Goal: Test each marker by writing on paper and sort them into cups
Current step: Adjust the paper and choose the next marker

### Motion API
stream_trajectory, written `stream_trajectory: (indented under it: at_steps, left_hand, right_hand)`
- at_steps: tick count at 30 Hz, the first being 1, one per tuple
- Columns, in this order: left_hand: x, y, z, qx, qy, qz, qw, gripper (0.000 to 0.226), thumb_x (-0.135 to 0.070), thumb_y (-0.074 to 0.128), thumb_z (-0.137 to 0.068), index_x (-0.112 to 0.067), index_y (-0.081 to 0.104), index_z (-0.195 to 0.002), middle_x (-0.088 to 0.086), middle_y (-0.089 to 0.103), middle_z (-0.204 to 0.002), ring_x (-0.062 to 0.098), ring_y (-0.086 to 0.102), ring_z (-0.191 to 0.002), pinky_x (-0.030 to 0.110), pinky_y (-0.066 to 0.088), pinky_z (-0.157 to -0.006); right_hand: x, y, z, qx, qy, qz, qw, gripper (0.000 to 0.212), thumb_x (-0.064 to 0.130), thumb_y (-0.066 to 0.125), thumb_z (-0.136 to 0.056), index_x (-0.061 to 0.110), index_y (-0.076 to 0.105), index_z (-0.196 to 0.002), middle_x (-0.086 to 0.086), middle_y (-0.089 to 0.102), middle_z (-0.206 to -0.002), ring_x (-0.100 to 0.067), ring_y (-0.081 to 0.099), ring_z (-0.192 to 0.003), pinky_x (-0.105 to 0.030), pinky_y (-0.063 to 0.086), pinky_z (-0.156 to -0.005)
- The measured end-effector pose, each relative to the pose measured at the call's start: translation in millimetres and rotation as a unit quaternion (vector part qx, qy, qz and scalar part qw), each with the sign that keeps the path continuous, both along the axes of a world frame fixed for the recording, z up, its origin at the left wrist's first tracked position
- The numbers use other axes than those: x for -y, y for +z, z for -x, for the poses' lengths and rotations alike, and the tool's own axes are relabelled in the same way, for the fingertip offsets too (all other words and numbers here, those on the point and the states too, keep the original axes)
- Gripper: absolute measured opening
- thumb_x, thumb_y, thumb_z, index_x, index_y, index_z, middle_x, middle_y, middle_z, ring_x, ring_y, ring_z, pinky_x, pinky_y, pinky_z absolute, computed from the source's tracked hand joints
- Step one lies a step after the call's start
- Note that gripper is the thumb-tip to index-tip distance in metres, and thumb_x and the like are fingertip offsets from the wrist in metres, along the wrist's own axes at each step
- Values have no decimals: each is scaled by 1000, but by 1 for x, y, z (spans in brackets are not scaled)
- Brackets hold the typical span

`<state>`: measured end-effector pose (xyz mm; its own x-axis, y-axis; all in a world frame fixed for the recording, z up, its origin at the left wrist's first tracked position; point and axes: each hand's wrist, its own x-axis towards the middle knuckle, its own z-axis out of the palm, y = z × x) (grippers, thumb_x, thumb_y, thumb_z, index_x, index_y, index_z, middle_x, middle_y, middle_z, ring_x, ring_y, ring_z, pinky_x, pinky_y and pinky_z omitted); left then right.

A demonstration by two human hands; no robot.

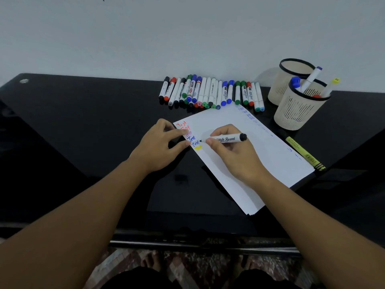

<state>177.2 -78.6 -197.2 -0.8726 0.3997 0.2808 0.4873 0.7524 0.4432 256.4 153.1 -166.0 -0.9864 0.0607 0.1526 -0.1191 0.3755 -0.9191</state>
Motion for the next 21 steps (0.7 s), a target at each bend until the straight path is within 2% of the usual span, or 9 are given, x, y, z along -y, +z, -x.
stream_trajectory:
  at_steps: [3, 9, 21]
  left_hand:
    - [0, 1, -1, -1, -1, -2, 1000, 48, -58, 56, -95, -35, 62, -137, -8, 43, -123, 7, 46, -111, 28, 44, -94]
    - [0, 0, -1, -6, 5, 4, 1000, 49, -62, 56, -94, -38, 64, -135, -11, 42, -122, 6, 47, -111, 26, 43, -92]
    - [0, 0, -1, -10, 9, 8, 1000, 50, -63, 54, -93, -37, 65, -134, -14, 40, -120, 5, 47, -110, 26, 42, -90]
  right_hand:
    - [2, -4, -5, 22, 5, 2, 1000, 12, 37, 65, -100, 25, 67, -101, 3, 69, -88, -20, 66, -89, -47, 54, -90]
    - [3, -3, -6, 40, 12, -15, 999, 12, 35, 61, -103, 24, 65, -102, 9, 69, -89, -10, 67, -90, -46, 55, -94]
    - [4, -1, -9, 54, 28, -29, 998, 10, 36, 61, -103, 28, 66, -100, 8, 71, -89, -10, 68, -91, -46, 55, -95]
